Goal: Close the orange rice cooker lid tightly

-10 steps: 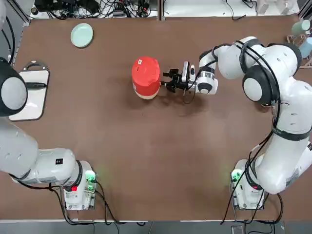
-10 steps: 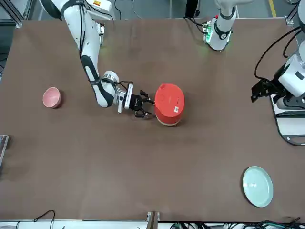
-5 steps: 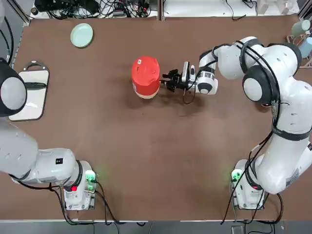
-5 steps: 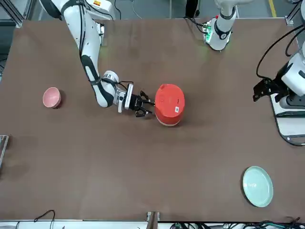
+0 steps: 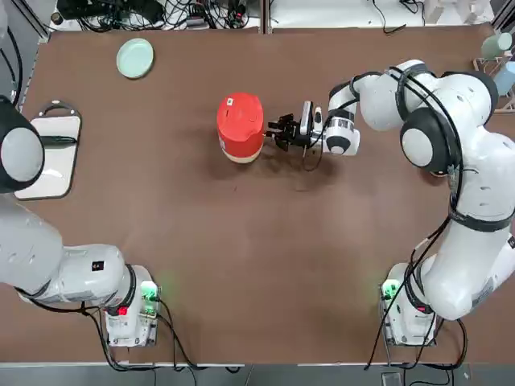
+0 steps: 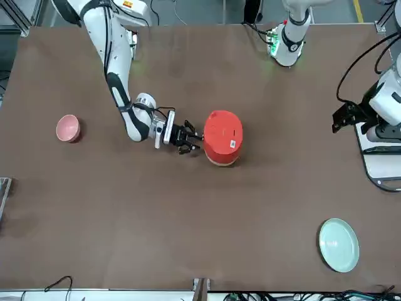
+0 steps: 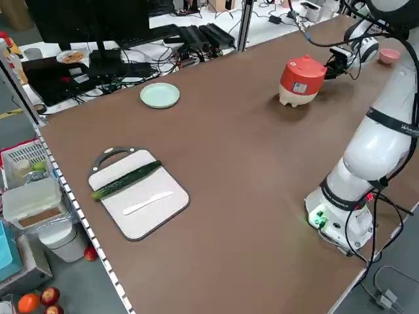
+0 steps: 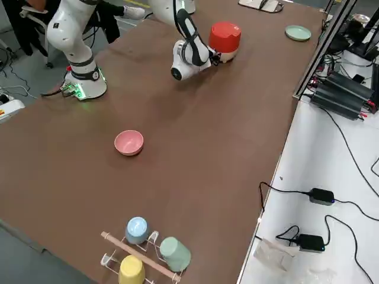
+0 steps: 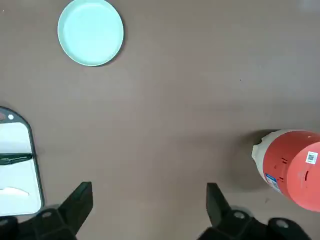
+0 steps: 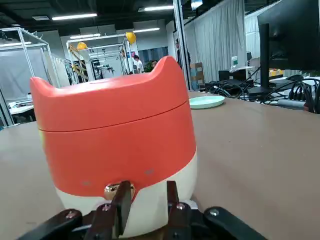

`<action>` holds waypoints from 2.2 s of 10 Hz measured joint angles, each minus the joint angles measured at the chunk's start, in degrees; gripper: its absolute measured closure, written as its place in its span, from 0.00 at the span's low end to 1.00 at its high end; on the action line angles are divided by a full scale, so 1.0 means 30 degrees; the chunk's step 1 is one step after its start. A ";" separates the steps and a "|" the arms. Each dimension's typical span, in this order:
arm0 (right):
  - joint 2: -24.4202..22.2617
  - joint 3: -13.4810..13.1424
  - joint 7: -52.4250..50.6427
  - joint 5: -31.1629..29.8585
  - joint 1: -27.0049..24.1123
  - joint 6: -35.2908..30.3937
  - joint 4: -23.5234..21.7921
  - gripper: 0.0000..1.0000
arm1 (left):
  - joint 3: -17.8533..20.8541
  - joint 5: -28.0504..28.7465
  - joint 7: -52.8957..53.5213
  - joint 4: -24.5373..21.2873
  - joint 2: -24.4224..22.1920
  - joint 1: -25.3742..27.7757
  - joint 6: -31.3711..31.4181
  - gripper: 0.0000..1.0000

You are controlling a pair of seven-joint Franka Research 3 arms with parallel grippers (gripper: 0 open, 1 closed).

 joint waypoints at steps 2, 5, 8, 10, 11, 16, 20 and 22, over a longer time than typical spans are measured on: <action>0.0006 0.0001 0.0018 0.0007 -0.0044 0.0025 0.0036 0.49 | 0.0034 0.0000 0.0000 0.0000 -0.0028 0.0046 0.0000 0.00; 0.0012 0.0008 0.0147 0.0010 -0.0535 0.0029 0.0090 0.05 | 0.0035 0.0000 -0.0018 0.0000 -0.0047 0.0044 -0.0001 0.00; -0.0347 0.0016 0.0139 -0.0233 -0.1481 0.0157 0.0125 0.00 | 0.0014 0.0000 -0.0018 0.0001 -0.0103 0.0039 0.0000 0.00; -0.1250 0.0028 0.0141 -0.1058 -0.1758 0.1782 0.0167 0.00 | -0.0010 0.0000 -0.0018 0.0002 -0.0109 0.0036 0.0000 0.00; -0.1830 0.0029 0.0158 -0.2154 -0.1931 0.2756 0.0251 0.00 | -0.0015 0.0000 -0.0018 0.0002 -0.0109 0.0035 0.0000 0.00; -0.4185 -0.0144 0.4511 -1.6133 -0.5106 0.6834 0.2669 0.00 | -0.0005 -0.0001 -0.0017 0.0007 -0.0190 0.0041 -0.0002 0.00; -0.4710 -0.0545 1.4280 -2.6211 -0.6020 0.8130 0.3920 0.00 | 0.0000 -0.0002 0.0016 -0.0010 -0.0190 0.0044 -0.0012 0.00; -0.5037 -0.0570 2.1795 -3.1998 -0.6735 0.8133 0.4837 0.00 | 0.0030 -0.0002 0.0021 -0.0033 -0.0191 0.0051 -0.0095 0.00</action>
